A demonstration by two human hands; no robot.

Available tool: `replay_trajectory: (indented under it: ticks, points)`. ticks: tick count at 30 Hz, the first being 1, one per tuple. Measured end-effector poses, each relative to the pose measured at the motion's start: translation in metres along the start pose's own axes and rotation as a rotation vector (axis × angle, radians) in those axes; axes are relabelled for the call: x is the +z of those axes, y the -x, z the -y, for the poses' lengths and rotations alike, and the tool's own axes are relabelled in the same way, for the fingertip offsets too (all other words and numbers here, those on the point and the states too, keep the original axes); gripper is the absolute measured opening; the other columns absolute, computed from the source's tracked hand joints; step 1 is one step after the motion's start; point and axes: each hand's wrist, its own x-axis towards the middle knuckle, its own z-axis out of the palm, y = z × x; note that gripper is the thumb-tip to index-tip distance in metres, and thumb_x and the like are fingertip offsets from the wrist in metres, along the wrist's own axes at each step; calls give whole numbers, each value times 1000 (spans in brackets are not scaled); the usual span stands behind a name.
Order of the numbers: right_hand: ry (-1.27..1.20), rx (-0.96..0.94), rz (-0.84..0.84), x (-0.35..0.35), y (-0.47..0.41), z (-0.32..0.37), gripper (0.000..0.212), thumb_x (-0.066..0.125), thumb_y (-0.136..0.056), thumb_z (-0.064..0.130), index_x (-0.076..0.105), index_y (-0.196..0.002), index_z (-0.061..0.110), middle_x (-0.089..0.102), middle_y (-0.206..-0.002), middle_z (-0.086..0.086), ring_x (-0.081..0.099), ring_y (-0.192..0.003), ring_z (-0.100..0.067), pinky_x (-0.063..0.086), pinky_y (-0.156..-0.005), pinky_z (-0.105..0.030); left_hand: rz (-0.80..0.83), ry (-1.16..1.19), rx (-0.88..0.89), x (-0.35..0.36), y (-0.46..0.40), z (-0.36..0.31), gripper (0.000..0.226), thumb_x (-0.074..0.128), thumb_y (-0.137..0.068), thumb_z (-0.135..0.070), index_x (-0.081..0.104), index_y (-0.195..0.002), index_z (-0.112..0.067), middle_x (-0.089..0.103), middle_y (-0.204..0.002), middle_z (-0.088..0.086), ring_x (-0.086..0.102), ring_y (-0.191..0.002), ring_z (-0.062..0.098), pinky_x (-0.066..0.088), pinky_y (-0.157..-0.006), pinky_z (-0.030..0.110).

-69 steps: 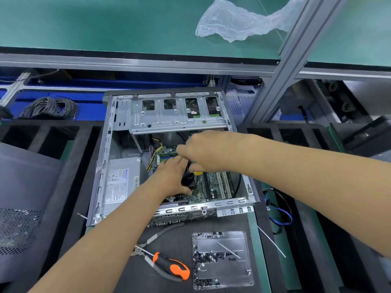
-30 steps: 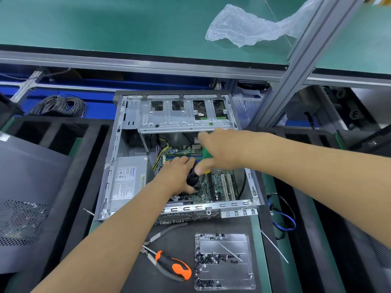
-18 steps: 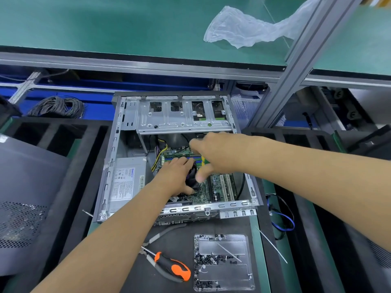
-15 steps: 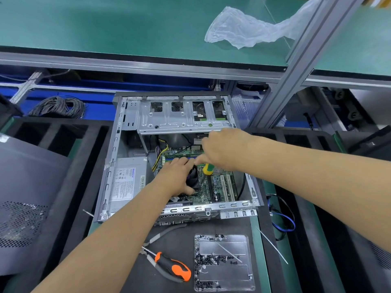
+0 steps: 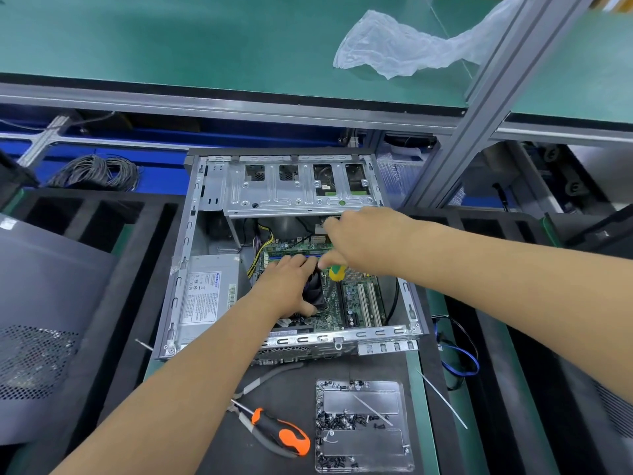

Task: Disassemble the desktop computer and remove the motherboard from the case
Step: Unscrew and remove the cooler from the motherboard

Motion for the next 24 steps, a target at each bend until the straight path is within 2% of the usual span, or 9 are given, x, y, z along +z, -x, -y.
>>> replay_trajectory:
  ticks: [3,5,8,11,12,14,17,21,24]
  points:
    - [82,-305,-55,1,4,1,32,50,-99,40,47,-117,14,53,-108,-6,57,-91,-27,43,-67,-37,17,-20,2,0,0,0,96,72,-76,-53,22,-151,-20,34,-144,3,34,-130,26,32,-106,40]
    - [60,-421,-71,3,5,0,25,58,-96,32,48,-116,21,47,-110,0,52,-97,-23,45,-79,-38,17,17,-5,0,0,0,90,74,-75,-51,30,-148,-21,35,-144,3,35,-129,27,34,-105,40]
    - [-113,-350,-25,6,6,1,28,63,-92,27,47,-116,25,37,-106,3,44,-100,-23,43,-87,-43,1,20,4,0,0,0,87,75,-74,-51,32,-143,-20,40,-138,3,38,-125,26,36,-101,40]
    - [-251,-99,59,4,7,-1,53,61,-89,51,38,-127,22,41,-102,-1,50,-98,-27,46,-78,-42,-5,-4,0,1,-1,0,92,75,-73,-53,29,-145,-20,41,-134,3,38,-123,27,36,-101,41]
    - [-162,-51,58,3,7,0,53,55,-92,54,38,-127,18,42,-95,-3,54,-95,-30,45,-71,-41,-2,8,-8,1,-1,0,94,75,-73,-52,27,-147,-21,41,-133,3,38,-123,26,35,-102,41]
    - [157,-88,30,1,7,2,38,47,-102,39,43,-131,15,46,-94,-7,58,-93,-33,44,-63,-40,7,0,-6,1,-2,1,98,75,-73,-53,21,-150,-23,40,-134,3,38,-124,26,35,-102,41]
    - [218,-180,8,-1,9,1,33,45,-103,35,44,-126,12,54,-111,-10,59,-95,-33,49,-68,-40,24,-29,-1,2,-3,2,102,72,-75,-55,16,-153,-20,35,-141,3,34,-128,27,34,-104,41]
    - [14,-274,-25,2,10,-6,28,60,-92,17,47,-116,23,44,-117,0,46,-98,-25,45,-86,-40,23,-47,-1,3,-3,2,105,71,-75,-57,14,-154,-17,28,-149,3,31,-132,27,32,-106,41]
    - [-318,-149,61,2,10,-2,49,65,-88,49,42,-121,22,48,-112,-1,47,-102,-24,44,-83,-39,12,-22,-3,3,-3,2,100,73,-74,-55,20,-151,-19,34,-143,2,33,-129,26,32,-104,41]
